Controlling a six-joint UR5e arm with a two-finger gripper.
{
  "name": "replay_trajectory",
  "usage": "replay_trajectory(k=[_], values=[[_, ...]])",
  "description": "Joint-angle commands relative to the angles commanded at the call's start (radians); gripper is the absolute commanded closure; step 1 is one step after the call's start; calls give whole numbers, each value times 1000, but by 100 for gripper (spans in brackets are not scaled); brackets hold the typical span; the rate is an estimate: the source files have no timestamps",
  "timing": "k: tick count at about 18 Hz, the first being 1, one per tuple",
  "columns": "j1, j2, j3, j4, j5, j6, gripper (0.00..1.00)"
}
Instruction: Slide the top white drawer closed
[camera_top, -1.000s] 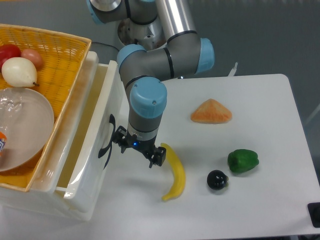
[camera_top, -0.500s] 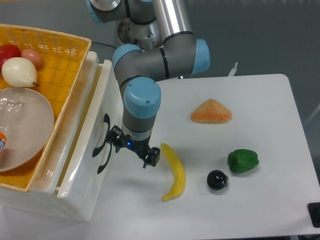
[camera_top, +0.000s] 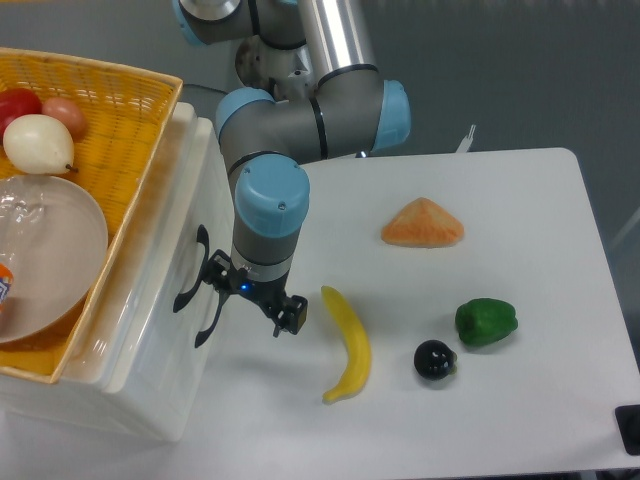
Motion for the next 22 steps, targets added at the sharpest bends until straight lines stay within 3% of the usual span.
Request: replay_trajectory(k=[11,18,22], values=[[90,18,17,2,9,119,0],[173,57,-12,0,11,397,0],[270,98,-66,-2,18,706,0]])
